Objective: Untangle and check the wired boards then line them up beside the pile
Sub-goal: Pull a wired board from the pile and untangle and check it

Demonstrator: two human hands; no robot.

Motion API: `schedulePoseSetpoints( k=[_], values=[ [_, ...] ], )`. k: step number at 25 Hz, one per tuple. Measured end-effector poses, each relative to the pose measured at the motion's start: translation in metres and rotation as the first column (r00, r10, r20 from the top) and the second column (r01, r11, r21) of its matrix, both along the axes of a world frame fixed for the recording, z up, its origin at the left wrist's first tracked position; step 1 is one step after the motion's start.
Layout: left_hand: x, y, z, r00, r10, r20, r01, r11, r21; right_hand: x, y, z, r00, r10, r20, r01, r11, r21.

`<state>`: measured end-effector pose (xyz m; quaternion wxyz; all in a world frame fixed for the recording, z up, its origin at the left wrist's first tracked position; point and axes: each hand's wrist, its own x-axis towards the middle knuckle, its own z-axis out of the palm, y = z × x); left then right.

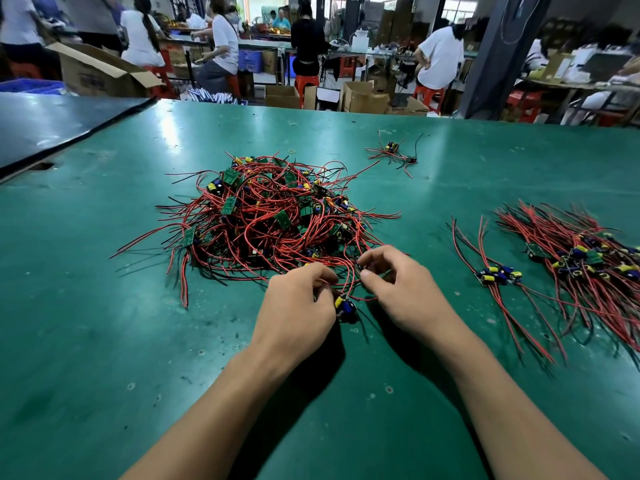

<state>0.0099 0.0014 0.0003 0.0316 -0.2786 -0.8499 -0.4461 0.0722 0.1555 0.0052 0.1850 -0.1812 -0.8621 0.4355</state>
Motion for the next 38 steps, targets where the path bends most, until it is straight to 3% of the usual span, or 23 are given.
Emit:
schedulePoseSetpoints(
  k=[2,8,14,19,23,25,27,31,34,38],
  values=[
    [-0.005,0.0,-0.002,0.998,-0.009,0.07,0.004,0.998,0.07,0.002,0.001,0.002,0.992,0.079,0.097,-0.083,0.996,0.034],
    [-0.007,-0.001,-0.001,0.988,-0.009,0.155,-0.011,0.992,0.125,0.007,0.002,0.006,0.906,0.376,0.193,-0.357,0.926,-0.125],
    [-0.008,-0.001,0.002,0.987,0.032,0.159,-0.056,0.987,0.15,0.008,-0.003,0.008,0.937,0.32,0.142,-0.325,0.945,0.017],
    [-0.008,-0.003,0.002,0.984,0.041,0.174,-0.075,0.977,0.198,0.006,-0.007,0.006,0.912,0.331,0.244,-0.369,0.92,0.13],
    [-0.005,-0.004,0.005,0.986,0.044,0.163,-0.087,0.96,0.265,0.005,-0.005,0.005,0.957,0.248,0.151,-0.271,0.95,0.155],
    [-0.004,-0.005,0.007,0.988,0.049,0.15,-0.093,0.949,0.3,0.006,-0.002,0.006,0.976,0.203,0.081,-0.208,0.976,0.059],
    [-0.003,-0.005,0.008,0.991,0.052,0.122,-0.089,0.943,0.32,0.007,0.0,0.006,0.987,0.157,-0.027,-0.159,0.975,-0.154],
    [-0.001,-0.004,0.009,0.998,0.032,0.055,-0.05,0.934,0.353,0.005,0.006,0.011,0.985,0.009,-0.172,-0.088,0.883,-0.46],
    [0.0,-0.004,0.007,0.999,0.03,0.024,-0.037,0.93,0.365,0.005,0.017,0.017,0.963,-0.162,-0.215,-0.038,0.71,-0.703],
    [0.001,-0.004,0.004,0.997,0.013,-0.07,0.01,0.951,0.309,0.006,0.025,0.021,0.909,-0.271,-0.316,-0.198,0.386,-0.901]
  ],
)
